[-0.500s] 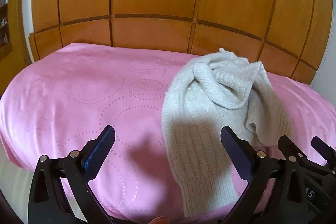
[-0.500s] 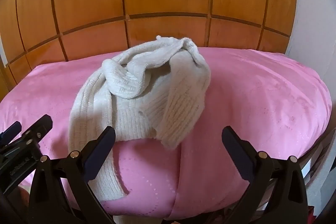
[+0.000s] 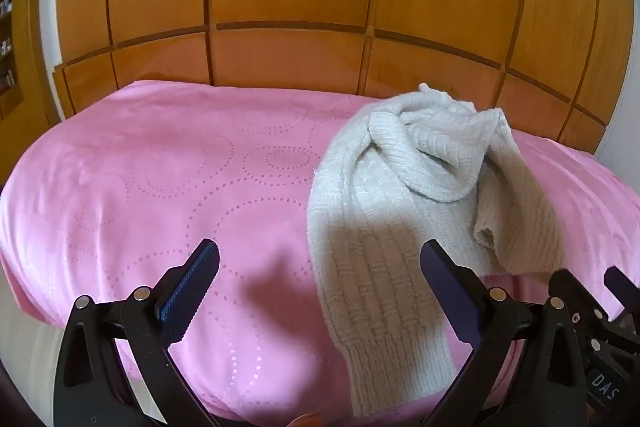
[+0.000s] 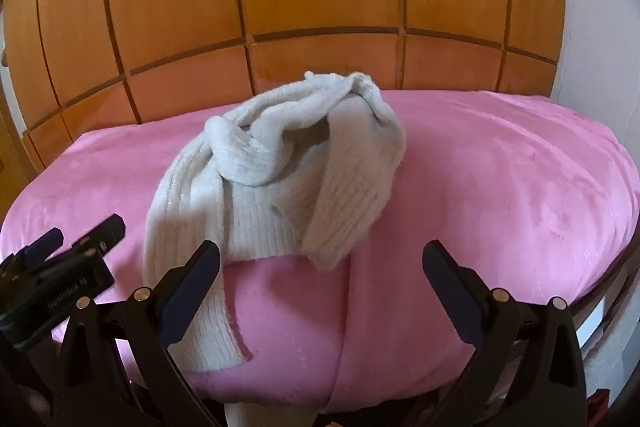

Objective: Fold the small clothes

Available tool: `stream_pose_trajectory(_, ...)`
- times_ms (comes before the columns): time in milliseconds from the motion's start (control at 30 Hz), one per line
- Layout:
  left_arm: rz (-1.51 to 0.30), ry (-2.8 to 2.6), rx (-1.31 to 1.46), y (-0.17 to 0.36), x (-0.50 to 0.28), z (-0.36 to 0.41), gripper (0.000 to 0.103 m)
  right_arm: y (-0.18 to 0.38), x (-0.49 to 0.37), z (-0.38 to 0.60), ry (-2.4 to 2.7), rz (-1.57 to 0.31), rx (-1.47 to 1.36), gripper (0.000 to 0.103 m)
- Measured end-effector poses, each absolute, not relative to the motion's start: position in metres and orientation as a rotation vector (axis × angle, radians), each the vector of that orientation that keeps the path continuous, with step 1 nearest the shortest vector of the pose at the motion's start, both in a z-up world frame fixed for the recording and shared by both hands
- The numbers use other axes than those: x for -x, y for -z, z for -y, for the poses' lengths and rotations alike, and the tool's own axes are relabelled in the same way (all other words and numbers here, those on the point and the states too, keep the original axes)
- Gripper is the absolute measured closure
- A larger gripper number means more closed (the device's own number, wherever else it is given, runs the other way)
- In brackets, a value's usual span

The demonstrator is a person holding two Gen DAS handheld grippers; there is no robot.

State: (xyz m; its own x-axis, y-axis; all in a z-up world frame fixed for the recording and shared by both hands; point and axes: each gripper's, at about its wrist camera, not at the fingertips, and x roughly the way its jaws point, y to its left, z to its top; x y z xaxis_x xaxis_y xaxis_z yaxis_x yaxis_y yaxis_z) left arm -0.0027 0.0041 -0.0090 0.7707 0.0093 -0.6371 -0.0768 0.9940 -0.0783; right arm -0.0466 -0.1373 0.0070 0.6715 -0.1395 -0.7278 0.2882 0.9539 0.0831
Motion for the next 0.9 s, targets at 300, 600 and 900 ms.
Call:
stream_pose_trajectory(300, -0.701, -0.050, 0.100, 0.014, -0.004, -0.003, 0.003, -0.010, 0.056, 0.139, 0.204, -0.791, -0.246, 0.002)
stream_pose_trajectory(600, -0.708, -0.055, 0.102, 0.018, -0.006, -0.005, 0.003, -0.009, 0.056, 0.137, 0.139, -0.833, -0.262, 0.002)
stream_pose_trajectory(900, -0.719, -0.058, 0.103, 0.019, -0.007, -0.005, 0.003, -0.011, 0.061, 0.130, 0.119, -0.829, -0.252, 0.002)
